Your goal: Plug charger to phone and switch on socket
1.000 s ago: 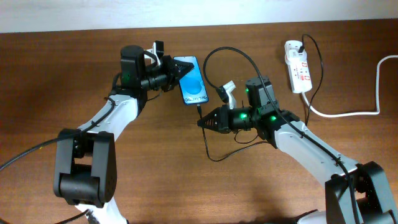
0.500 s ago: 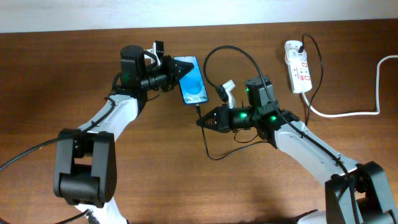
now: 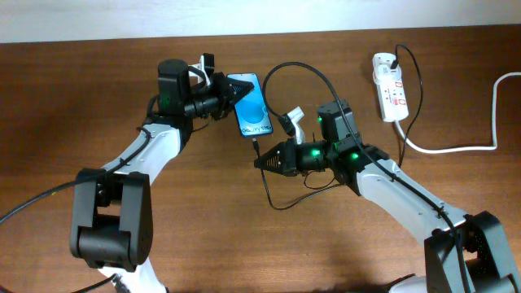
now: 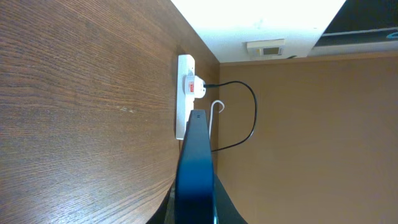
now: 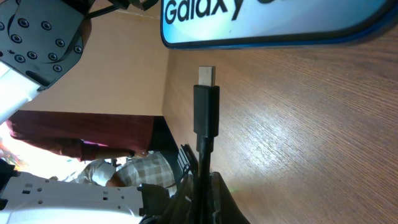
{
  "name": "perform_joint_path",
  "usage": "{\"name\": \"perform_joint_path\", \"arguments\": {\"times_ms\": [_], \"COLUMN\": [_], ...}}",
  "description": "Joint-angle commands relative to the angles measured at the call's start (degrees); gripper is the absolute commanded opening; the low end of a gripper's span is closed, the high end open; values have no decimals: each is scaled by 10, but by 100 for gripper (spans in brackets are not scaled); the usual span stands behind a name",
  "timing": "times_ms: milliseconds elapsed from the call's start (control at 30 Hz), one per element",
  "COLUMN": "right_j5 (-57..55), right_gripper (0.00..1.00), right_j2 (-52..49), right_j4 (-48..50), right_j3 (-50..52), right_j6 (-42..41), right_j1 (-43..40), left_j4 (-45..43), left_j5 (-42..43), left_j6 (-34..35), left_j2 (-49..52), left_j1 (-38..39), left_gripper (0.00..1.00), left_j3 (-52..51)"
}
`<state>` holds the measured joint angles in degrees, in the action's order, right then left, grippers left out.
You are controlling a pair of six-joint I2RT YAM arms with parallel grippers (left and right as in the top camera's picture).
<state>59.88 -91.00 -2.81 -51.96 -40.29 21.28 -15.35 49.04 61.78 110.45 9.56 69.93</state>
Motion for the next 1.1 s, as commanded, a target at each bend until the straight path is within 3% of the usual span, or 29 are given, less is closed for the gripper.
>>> {"name": "perform_joint_path", "arguments": {"times_ms": [0,1067], "right_j5": [-1,-16], "right_gripper": [4,4], "right_j2": [-3,-3], "right_j4": [0,5], "right_j3": [-10,-10], "right_j6": [4,0], "right_j1": [4,-12], "left_j4": [-5,-5], "left_j5": [9,17], "left_j6": [7,9], "left_j2": [-17,-17], "left_j1": [-2,-2], "left_gripper": [0,0], "left_j3": [2,2]}}
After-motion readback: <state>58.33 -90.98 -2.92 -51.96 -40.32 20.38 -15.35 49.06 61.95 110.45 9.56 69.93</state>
